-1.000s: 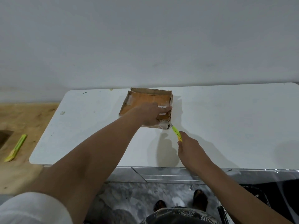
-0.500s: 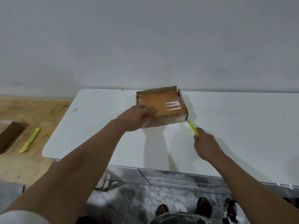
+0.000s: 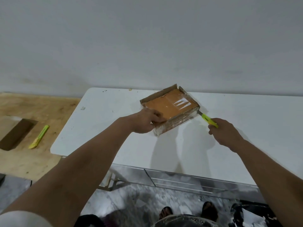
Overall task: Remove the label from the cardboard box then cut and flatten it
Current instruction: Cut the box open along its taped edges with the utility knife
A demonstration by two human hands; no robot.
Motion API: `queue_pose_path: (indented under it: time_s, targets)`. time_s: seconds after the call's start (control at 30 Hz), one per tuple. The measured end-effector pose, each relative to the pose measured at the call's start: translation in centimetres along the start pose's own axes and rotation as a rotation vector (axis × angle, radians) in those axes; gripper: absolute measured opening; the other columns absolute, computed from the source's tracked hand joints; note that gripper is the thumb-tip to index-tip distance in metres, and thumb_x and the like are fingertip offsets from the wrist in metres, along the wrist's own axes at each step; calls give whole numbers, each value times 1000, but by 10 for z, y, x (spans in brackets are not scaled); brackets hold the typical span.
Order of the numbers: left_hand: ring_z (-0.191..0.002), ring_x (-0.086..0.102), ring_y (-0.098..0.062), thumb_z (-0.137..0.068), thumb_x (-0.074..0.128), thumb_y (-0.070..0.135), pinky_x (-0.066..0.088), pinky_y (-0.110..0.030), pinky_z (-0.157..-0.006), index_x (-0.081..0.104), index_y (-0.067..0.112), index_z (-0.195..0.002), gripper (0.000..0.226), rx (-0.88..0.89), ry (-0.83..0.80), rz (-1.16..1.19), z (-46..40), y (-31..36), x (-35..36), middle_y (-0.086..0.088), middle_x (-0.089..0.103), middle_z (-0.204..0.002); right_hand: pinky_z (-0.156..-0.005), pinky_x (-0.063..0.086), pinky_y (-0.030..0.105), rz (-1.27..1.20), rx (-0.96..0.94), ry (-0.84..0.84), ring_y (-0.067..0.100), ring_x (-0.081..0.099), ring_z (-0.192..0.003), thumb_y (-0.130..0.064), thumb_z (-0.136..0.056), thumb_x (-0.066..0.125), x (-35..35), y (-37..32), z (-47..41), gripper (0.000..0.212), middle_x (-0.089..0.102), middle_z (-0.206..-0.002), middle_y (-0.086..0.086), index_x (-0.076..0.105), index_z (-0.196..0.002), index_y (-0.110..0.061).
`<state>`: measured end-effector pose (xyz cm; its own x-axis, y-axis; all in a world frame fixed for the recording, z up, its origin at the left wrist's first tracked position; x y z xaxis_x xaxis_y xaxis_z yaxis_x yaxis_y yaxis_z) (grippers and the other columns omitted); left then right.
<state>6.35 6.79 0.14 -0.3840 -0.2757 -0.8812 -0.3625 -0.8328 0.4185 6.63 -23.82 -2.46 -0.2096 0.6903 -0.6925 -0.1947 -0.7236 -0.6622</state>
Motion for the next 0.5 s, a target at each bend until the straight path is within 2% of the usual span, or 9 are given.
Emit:
queue_pose_path:
  time_s: [0.1, 0.23, 0.4, 0.5]
  targets:
    - [-134, 31, -29, -99, 47, 17, 20, -45, -119, 50, 47, -139, 50, -105, -112, -84, 0, -5, 4, 1, 37, -148, -58, 39, 27, -33, 2, -3, 12, 52, -62, -21, -94, 48, -9, 3, 9, 21, 70, -90, 3, 61, -110, -22]
    - [-138, 18, -32, -101, 41, 19, 14, -49, -119, 39, 50, -145, 54, -156, -228, -123, -1, 6, 4, 2, 24, -151, -59, 41, 27, -90, -4, 3, 12, 54, -64, -26, -95, 49, -4, 2, 31, 22, 70, -92, 0, 60, -114, -27]
    - [-134, 22, -31, -105, 37, 24, 20, -53, -117, 33, 53, -147, 51, -170, -239, -103, -8, 14, 10, 0, 24, -147, -58, 39, 25, -82, -101, -45, 8, 58, -67, -25, -98, 50, 27, -6, 72, 25, 70, -85, -5, 57, -122, -28]
    - [-127, 28, -30, -105, 39, 28, 25, -53, -115, 30, 54, -148, 51, -171, -216, -118, -15, 19, 15, -1, 27, -143, -59, 43, 24, -75, -156, -66, 10, 62, -70, -26, -99, 50, 46, -7, 95, 29, 69, -84, -5, 55, -127, -28]
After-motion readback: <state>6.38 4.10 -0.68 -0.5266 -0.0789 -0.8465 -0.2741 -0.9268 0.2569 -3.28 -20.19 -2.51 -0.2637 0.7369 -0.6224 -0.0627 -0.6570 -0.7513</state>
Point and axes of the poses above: each hand's wrist, its own z-axis away from the middle knuckle, its own x-axis out of the palm, y = z × x, the point moved 3 cm from there along -z, towards the middle knuckle
